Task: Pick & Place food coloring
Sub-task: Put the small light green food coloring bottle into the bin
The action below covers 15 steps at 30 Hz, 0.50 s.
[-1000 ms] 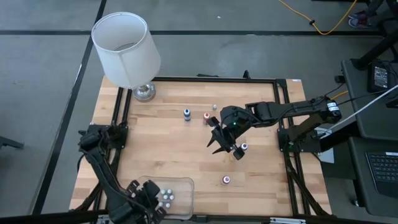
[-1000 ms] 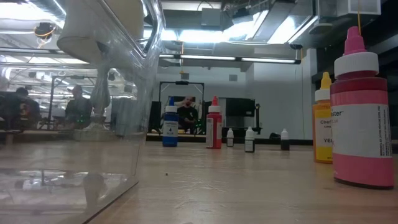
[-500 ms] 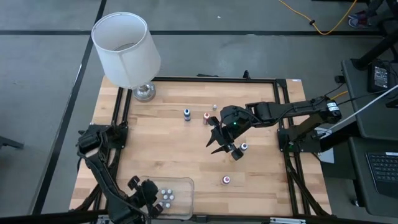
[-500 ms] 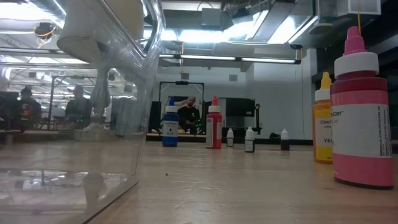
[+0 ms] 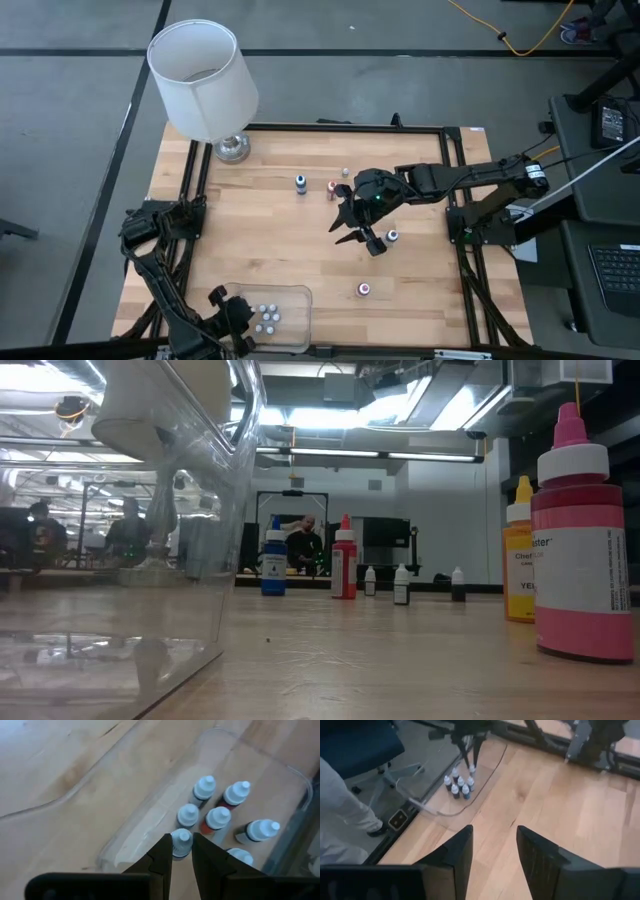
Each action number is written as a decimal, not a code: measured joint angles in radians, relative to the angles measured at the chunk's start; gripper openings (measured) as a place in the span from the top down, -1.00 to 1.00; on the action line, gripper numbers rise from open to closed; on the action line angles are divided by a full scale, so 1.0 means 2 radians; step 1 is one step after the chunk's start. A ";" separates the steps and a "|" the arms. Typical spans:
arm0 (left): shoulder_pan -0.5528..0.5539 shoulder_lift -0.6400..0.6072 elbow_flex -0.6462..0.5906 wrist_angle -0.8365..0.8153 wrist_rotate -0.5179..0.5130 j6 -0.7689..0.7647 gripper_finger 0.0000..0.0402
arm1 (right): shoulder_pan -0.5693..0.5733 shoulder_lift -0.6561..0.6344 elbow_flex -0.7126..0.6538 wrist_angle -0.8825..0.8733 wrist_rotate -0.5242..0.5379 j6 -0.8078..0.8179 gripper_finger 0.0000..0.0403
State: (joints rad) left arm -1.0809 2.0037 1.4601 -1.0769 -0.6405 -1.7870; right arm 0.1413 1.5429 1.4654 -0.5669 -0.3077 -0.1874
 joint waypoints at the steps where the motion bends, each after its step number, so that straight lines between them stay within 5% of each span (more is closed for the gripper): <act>1: 0.000 0.000 0.000 0.003 0.000 0.009 0.71 | 0.000 0.000 0.000 0.005 0.000 0.003 0.24; 15: -0.002 0.000 0.000 0.028 0.001 0.066 0.71 | 0.015 0.000 0.000 0.039 0.021 0.014 0.24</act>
State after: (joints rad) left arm -1.0859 2.0037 1.4601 -1.0213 -0.6380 -1.6559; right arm 0.1707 1.5429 1.4654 -0.4894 -0.2651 -0.1586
